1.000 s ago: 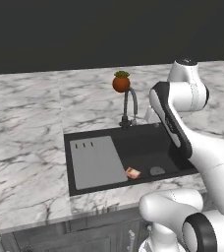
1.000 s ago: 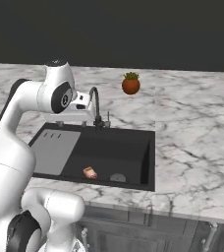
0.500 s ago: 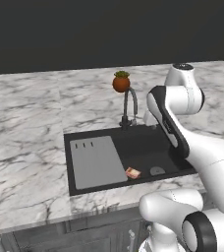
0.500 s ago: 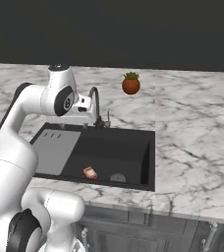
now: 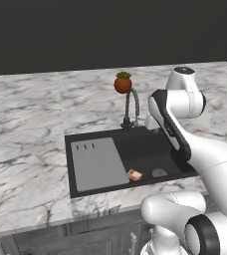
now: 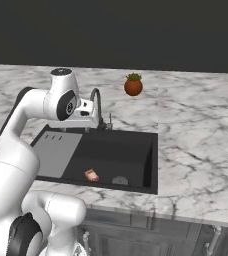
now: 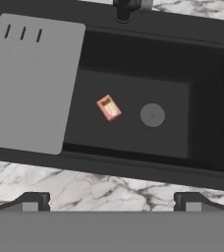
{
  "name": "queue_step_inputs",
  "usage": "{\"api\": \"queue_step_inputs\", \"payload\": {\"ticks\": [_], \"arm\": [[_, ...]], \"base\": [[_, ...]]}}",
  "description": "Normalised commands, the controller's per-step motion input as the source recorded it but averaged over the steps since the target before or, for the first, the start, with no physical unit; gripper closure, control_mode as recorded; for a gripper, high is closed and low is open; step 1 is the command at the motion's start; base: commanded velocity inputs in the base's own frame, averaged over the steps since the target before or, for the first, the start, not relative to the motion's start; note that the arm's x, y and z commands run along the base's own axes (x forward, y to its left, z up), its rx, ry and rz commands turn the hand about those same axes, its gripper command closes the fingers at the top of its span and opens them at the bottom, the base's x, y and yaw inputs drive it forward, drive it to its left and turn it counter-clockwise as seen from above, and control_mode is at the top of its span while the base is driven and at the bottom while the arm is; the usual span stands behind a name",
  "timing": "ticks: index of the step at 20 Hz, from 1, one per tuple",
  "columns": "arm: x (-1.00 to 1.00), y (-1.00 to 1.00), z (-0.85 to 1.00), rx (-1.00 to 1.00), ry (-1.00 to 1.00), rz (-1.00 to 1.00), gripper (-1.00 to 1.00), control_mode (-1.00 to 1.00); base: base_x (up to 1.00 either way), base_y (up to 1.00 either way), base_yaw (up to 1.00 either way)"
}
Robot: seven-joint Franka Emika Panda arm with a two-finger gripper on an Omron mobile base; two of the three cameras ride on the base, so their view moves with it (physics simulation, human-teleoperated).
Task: Pick up the bar soap and bar soap from the sink, and place them back in the cabinet, and close the cabinet door.
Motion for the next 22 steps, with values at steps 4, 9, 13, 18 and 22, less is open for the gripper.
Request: {"api": "queue_step_inputs", "payload": {"ticks": [4,9,13,18,22], "arm": [[0.05,0.06,-0.1,0.0,0.0,0.0,-1.0,-1.0],[0.01,0.01,-0.06,0.0,0.0,0.02,-1.0,-1.0],[0.02,0.0,-0.07,0.0,0.0,0.02,-1.0,-1.0],[0.03,0.0,-0.09,0.0,0.0,0.01,-1.0,-1.0],[0.07,0.01,-0.13,0.0,0.0,0.0,-1.0,-1.0]], "base": [[0.0,0.0,0.0],[0.0,0.0,0.0],[0.0,0.0,0.0],[0.0,0.0,0.0],[0.0,0.0,0.0]]}}
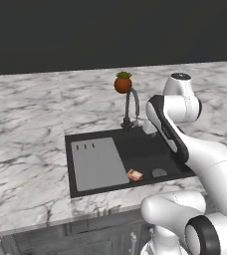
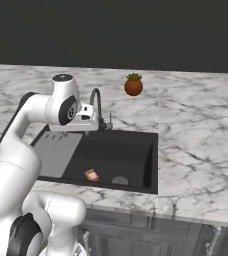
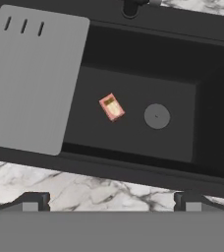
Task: Pick up the bar soap and bar soap from the sink, and place them back in the cabinet, and close the cabinet door.
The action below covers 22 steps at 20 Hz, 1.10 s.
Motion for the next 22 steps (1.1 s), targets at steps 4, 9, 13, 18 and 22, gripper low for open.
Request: {"api": "queue_step_inputs", "payload": {"ticks": [4,9,13,18,22], "arm": [[0.04,0.0,-0.18,0.0,0.0,0.02,-1.0,-1.0],[0.08,0.0,-0.19,0.0,0.0,0.05,-1.0,-1.0],[0.12,0.01,-0.21,0.0,0.0,0.08,-1.0,-1.0],[0.09,0.03,-0.2,0.0,0.0,0.08,-1.0,-1.0],[0.01,0.06,-0.21,0.0,0.0,0.06,-1.0,-1.0]], "base": [[0.0,0.0,0.0],[0.0,0.0,0.0],[0.0,0.0,0.0],[0.0,0.0,0.0],[0.0,0.0,0.0]]}}
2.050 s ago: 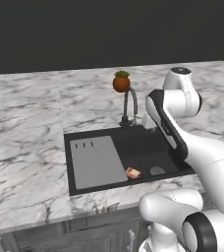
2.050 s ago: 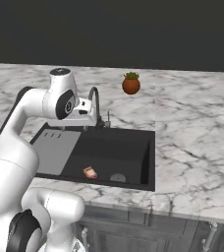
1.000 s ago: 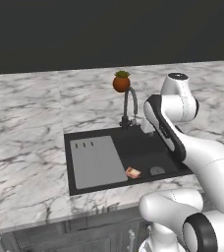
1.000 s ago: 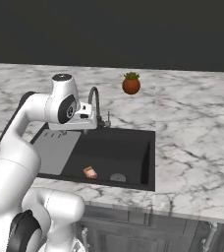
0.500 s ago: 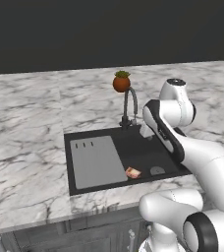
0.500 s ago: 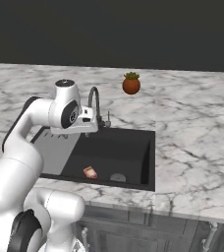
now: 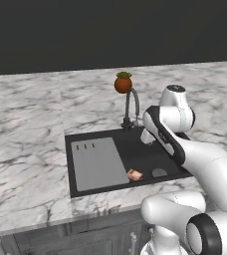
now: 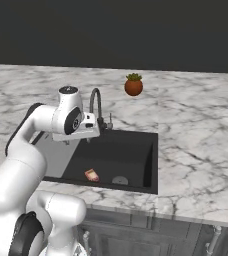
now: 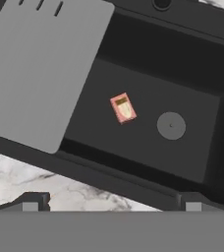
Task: Pick up the bar soap and bar soap from the sink, and place them back in the cabinet, and close the cabinet door.
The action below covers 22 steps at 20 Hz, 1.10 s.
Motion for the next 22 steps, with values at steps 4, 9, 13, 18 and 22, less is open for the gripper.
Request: {"api": "queue_step_inputs", "payload": {"ticks": [4,9,13,18,22], "arm": [[0.04,0.03,-0.26,0.0,0.0,0.04,-1.0,-1.0],[0.07,0.0,-0.26,-0.02,0.0,0.03,-1.0,-1.0],[0.01,0.0,-0.19,0.0,0.0,0.03,-1.0,-1.0],[0.0,0.0,-0.15,0.0,0.02,0.03,-1.0,-1.0],[0.0,0.0,-0.18,0.0,0.01,0.03,-1.0,-1.0]], "base": [[0.0,0.0,0.0],[0.0,0.0,0.0],[0.0,0.0,0.0],[0.0,0.0,0.0],[0.0,0.0,0.0]]}}
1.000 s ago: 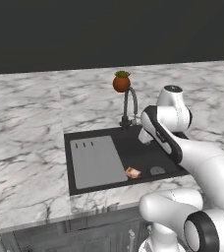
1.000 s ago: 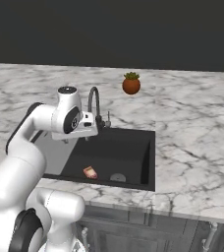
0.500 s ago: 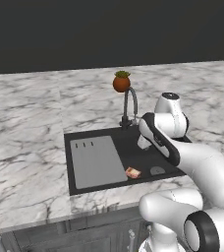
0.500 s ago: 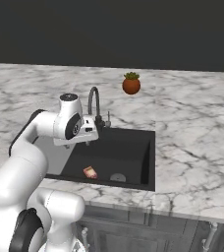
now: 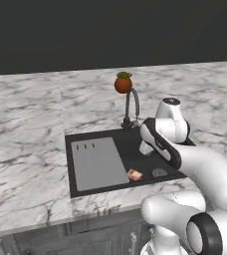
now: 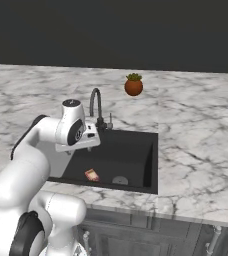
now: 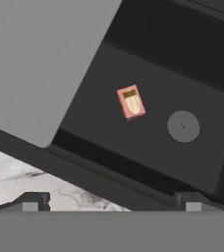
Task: Pick up the bar soap and bar soap from the sink, and place them back in the cabinet, and close the cabinet door.
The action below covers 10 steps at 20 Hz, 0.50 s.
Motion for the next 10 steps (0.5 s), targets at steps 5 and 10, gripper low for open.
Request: {"api": "queue_step_inputs", "payload": {"ticks": [5,10], "arm": [[0.01,0.01,-0.18,0.0,0.02,0.01,-1.0,-1.0],[0.03,0.0,-0.21,0.0,0.0,0.02,-1.0,-1.0]], "base": [[0.0,0.0,0.0],[0.0,0.0,0.0]]}}
